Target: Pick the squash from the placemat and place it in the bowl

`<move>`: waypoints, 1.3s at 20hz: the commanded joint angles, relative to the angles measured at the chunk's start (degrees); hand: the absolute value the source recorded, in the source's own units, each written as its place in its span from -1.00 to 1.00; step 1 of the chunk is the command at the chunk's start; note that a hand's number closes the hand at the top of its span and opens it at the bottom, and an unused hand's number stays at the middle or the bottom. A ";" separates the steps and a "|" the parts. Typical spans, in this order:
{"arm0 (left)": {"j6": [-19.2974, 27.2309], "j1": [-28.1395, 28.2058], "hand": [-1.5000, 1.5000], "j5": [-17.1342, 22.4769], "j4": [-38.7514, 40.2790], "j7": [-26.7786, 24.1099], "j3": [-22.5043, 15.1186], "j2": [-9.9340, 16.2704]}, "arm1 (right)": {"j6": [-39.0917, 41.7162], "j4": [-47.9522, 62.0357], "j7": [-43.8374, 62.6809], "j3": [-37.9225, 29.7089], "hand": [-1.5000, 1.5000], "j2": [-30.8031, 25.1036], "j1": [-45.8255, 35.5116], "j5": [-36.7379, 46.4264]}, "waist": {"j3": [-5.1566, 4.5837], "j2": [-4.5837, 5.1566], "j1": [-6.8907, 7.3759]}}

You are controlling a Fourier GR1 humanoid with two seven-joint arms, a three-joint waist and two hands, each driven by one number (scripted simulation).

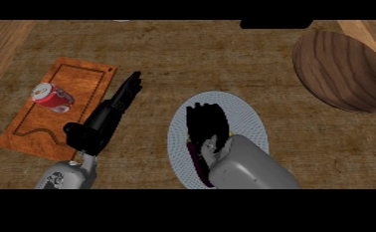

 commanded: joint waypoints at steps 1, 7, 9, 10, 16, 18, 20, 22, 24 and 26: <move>-3.12 -2.00 0.00 2.07 1.60 0.69 3.73 2.05 | -1.14 -3.02 7.43 3.83 -1.00 1.20 3.68 5.67 | 0.01 0.09 -0.21; 0.43 3.41 0.00 -2.90 -2.26 0.14 -1.31 -1.87 | -1.19 -2.50 4.40 4.72 -1.00 -0.31 5.35 12.71 | 0.03 0.08 0.26; -1.24 -0.47 0.00 -1.69 -1.04 1.72 1.48 -0.93 | 0.54 -4.09 2.75 2.40 -1.00 -1.94 5.67 13.69 | 0.03 0.14 0.01; -2.18 0.12 0.00 -0.87 -0.53 0.87 1.60 -1.08 | -2.09 0.30 1.38 3.25 -1.00 -0.84 5.18 16.10 | 0.03 0.21 0.23; -2.22 1.90 0.00 -2.47 -2.44 0.90 2.57 -1.58 | -0.25 -1.87 -1.11 1.43 -1.00 -2.08 10.81 19.81 | 0.03 0.13 0.15; -5.36 4.42 0.00 -0.13 -6.10 1.65 3.87 1.10 | -0.50 4.09 -4.75 -4.19 -1.00 -1.52 6.24 19.22 | 0.04 0.17 0.63; -4.12 1.65 0.00 -1.90 -4.48 3.18 3.71 -1.31 | 0.47 0.90 -4.38 -1.72 -1.00 -1.56 10.35 21.90 | 0.04 0.16 0.18; -5.85 0.90 0.00 -3.12 5.26 -5.02 5.25 -2.18 | -1.54 1.16 -7.95 -2.23 -1.00 -2.65 12.15 23.06 | 0.02 0.26 -0.05; -5.14 4.05 0.00 -4.73 0.54 -3.31 4.30 -2.56 | -3.09 5.00 -11.73 -4.66 -1.00 -2.35 9.69 25.04 | 0.03 0.23 0.28; -3.12 4.82 0.00 -6.50 -3.84 -0.22 1.00 -5.45 | -3.55 2.47 -10.57 -2.17 -1.00 -1.72 14.09 26.94 | 0.04 0.17 0.22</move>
